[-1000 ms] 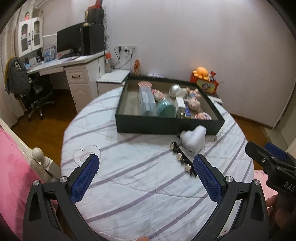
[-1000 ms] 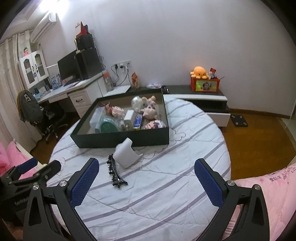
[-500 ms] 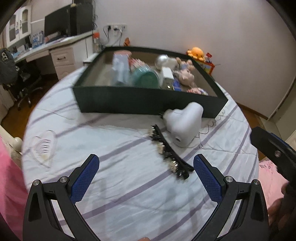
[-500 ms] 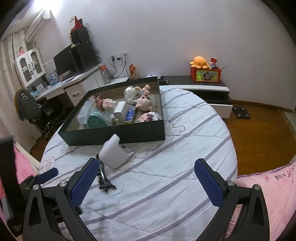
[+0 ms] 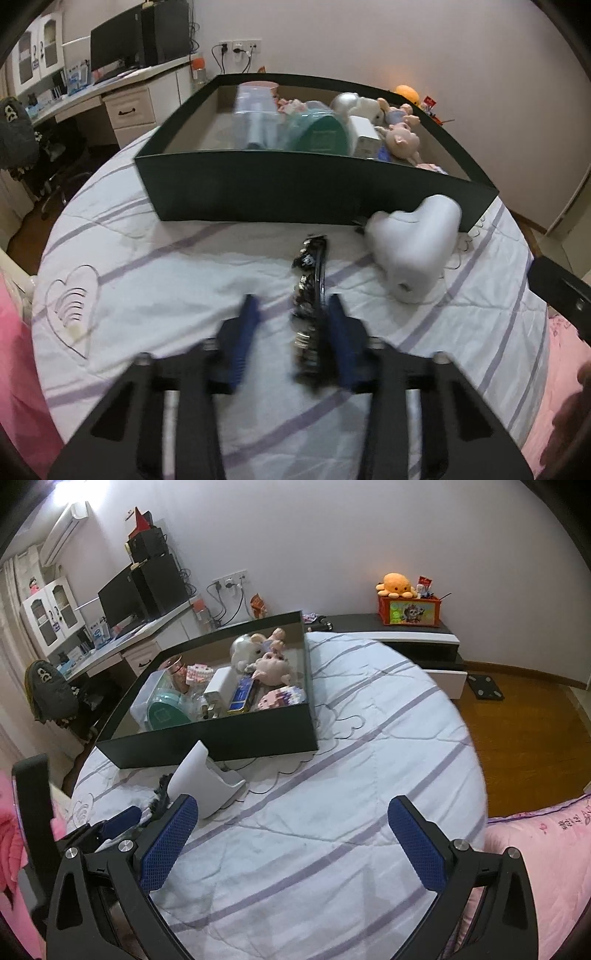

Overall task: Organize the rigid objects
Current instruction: 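Grasp the black hair clip with the left tool while the right tool grasps the white holder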

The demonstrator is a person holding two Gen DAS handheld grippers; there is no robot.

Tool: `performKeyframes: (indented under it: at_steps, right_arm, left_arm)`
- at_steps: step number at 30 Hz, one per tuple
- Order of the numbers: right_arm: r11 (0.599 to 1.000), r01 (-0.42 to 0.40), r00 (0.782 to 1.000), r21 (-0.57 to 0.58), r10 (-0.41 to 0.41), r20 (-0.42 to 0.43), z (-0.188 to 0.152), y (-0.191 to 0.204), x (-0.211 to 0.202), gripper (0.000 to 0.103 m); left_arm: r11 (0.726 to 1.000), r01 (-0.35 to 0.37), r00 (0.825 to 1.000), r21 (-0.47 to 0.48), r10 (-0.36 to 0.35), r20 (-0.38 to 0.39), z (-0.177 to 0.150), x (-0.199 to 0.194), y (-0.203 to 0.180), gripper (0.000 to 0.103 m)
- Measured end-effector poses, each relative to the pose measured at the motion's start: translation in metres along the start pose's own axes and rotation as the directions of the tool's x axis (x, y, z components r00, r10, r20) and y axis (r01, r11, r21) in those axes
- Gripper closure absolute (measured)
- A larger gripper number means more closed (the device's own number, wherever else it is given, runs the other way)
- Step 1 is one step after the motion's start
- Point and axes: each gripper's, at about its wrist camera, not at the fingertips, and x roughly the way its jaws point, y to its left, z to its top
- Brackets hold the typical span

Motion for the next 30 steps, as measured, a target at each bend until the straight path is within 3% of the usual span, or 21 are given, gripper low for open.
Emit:
performKeyframes:
  at_steps: [1, 8, 12, 16, 18, 19, 20, 30]
  right_arm:
    - [1.000, -0.006, 1.000, -0.005, 0.006, -0.006, 0.000, 0.003, 0.004, 0.000]
    - [0.996, -0.053, 0.998, -0.067, 0.051, -0.028, 0.003, 0.031, 0.023, 0.000]
    - [0.989, -0.075, 0.996, -0.126, 0.069, -0.053, 0.007, 0.050, 0.037, 0.000]
    - [0.983, -0.080, 0.993, -0.166, 0.065, -0.095, 0.007, 0.062, 0.060, 0.001]
    - [0.981, -0.079, 0.991, -0.179, 0.058, -0.120, 0.006, 0.068, 0.071, 0.013]
    - [0.979, -0.077, 0.990, -0.187, 0.053, -0.127, 0.004, 0.069, 0.075, 0.028]
    - [0.978, -0.079, 0.990, -0.194, 0.053, -0.132, 0.002, 0.071, 0.077, 0.034]
    - [0.972, -0.111, 0.991, -0.205, 0.092, -0.102, -0.006, 0.075, 0.052, 0.035]
  left_arm:
    - [1.000, 0.001, 1.000, 0.004, -0.001, 0.000, 0.000, 0.000, 0.003, 0.084]
    - [0.999, 0.005, 1.000, 0.054, -0.006, 0.019, 0.004, 0.004, 0.004, 0.084]
    - [0.999, 0.041, 0.999, 0.032, -0.041, 0.011, 0.006, 0.003, 0.010, 0.084]
    - [0.999, 0.032, 0.999, 0.028, -0.032, 0.018, 0.003, -0.002, 0.016, 0.084]
    - [0.999, 0.021, 0.999, 0.024, -0.022, 0.023, 0.003, -0.005, 0.019, 0.084]
    - [1.000, 0.020, 1.000, 0.019, -0.020, 0.024, 0.003, -0.007, 0.022, 0.084]
    - [1.000, 0.015, 1.000, 0.013, -0.016, 0.026, 0.003, -0.008, 0.025, 0.084]
    - [1.000, 0.023, 0.997, -0.002, -0.023, 0.068, 0.010, -0.028, 0.035, 0.084]
